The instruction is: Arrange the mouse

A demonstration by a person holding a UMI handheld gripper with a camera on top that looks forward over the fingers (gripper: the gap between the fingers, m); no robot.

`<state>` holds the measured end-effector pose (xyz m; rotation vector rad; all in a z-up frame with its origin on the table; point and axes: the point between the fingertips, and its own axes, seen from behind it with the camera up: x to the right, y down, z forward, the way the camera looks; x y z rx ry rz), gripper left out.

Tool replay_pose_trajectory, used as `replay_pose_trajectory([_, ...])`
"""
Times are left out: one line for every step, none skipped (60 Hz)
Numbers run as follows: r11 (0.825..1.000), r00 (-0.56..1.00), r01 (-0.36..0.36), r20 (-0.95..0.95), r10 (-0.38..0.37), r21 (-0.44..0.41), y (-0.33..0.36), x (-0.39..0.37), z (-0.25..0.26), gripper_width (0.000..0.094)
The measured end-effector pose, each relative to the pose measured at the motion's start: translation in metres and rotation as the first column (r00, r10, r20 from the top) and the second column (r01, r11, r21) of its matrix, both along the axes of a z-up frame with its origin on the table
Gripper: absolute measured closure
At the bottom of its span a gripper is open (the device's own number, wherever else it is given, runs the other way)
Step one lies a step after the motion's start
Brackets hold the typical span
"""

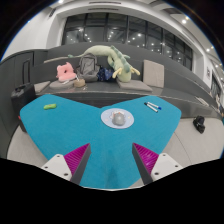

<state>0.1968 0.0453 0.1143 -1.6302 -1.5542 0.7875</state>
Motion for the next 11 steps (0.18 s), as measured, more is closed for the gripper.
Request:
replay_pose_trajectory([1.000,1.000,-0.001,0.001,0.001,0.000,-0.0004,0.0000,-0.0002,0.0079])
replay_pose_trajectory([1.000,1.000,-0.002,0.000,0.002,0.003,-0.0004,-0.0001,-0.0003,0.0078])
replay_pose_trajectory([1.000,1.000,-0.002,0.000,0.002,0.008,-0.0004,0.0000,-0.0004,0.0077])
replay_pose_trajectory([1.000,1.000,-0.001,-0.002,0.001,0.011,-0.0003,0.0000,0.0001,0.0078])
replay_pose_trajectory([1.000,1.000,-0.001,-0.005,0.001,0.014,-0.0001,-0.0003,0.0006,0.0078])
replay_pose_trajectory([1.000,1.000,-0.002,-0.007,0.002,0.016,-0.0008,0.0007,0.0006,0.0078])
replay_pose_trajectory([1.000,1.000,-0.004,-0.006,0.004,0.016,-0.0009,-0.0010,-0.0001,0.0080])
replay_pose_trajectory([1.000,1.000,-0.007,-0.003,0.007,0.015,-0.0021,-0.0004,-0.0006,0.0080])
replay_pose_trajectory([1.000,1.000,-0.010,-0.001,0.010,0.013,-0.0031,-0.0003,-0.0011,0.0079])
replay_pose_trajectory([1.000,1.000,-0.012,0.001,0.012,0.011,-0.0041,0.0000,-0.0015,0.0078])
replay_pose_trajectory([1.000,1.000,-0.012,0.003,0.012,0.009,-0.0048,0.0003,-0.0021,0.0078])
